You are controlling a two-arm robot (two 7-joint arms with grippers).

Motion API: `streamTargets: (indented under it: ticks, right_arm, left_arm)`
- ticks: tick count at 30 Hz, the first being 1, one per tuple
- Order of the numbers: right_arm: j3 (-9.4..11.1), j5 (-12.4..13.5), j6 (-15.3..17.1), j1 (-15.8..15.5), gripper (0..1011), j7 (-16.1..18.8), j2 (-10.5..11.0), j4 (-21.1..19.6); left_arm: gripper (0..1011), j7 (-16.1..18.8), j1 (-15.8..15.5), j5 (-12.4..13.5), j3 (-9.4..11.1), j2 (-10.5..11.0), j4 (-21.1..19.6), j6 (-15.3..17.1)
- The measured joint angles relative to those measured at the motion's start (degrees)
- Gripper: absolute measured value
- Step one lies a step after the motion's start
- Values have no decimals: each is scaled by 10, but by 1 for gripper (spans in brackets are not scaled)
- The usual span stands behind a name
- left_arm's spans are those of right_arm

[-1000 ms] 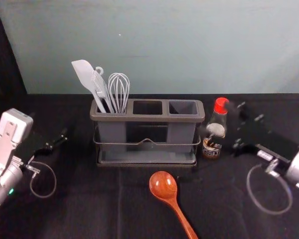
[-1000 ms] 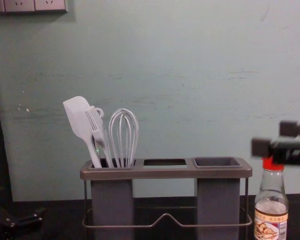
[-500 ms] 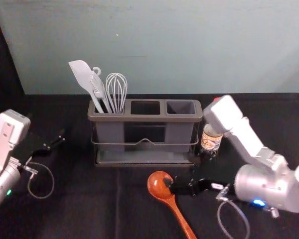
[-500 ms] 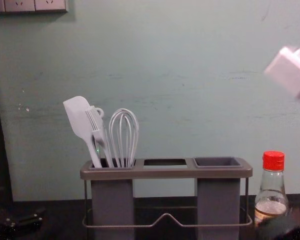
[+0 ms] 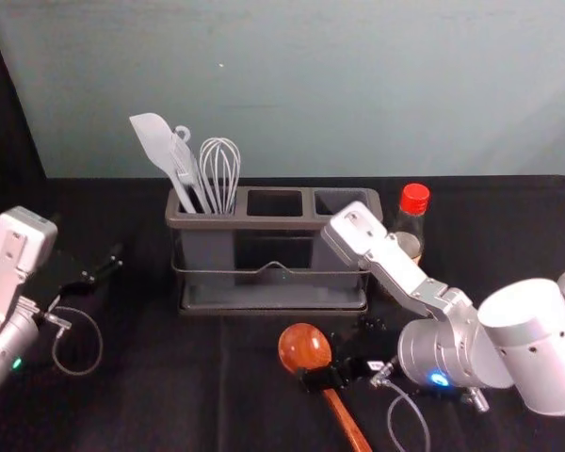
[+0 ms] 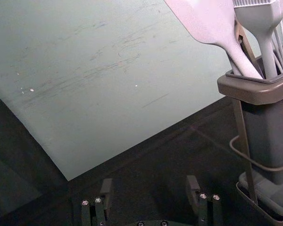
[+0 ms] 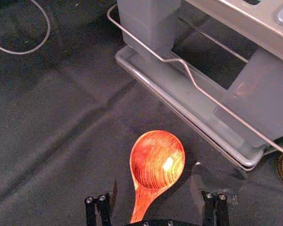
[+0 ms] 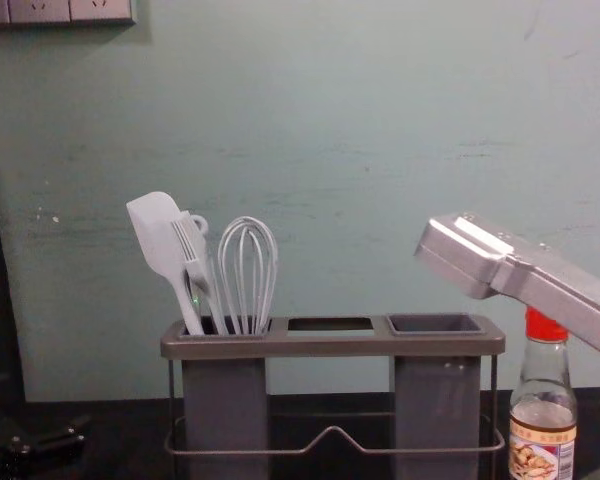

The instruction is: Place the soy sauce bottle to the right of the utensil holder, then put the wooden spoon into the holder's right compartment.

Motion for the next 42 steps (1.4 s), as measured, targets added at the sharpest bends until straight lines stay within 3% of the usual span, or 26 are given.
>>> streamTargets:
  ticks: [8,23,42]
  right_arm:
    - [1,-9,20,11,1002,3,-21,16]
    - [-6,-39,40,45,1002,-6,-79,86]
    - [-11,-66,33,55,1002,6,-101,121]
  left_arm:
    - [1011,0,0,0,0,0,0,0]
    - [1012,0,0,0,0,0,0,0]
    - [1011,0,0,0,0,0,0,0]
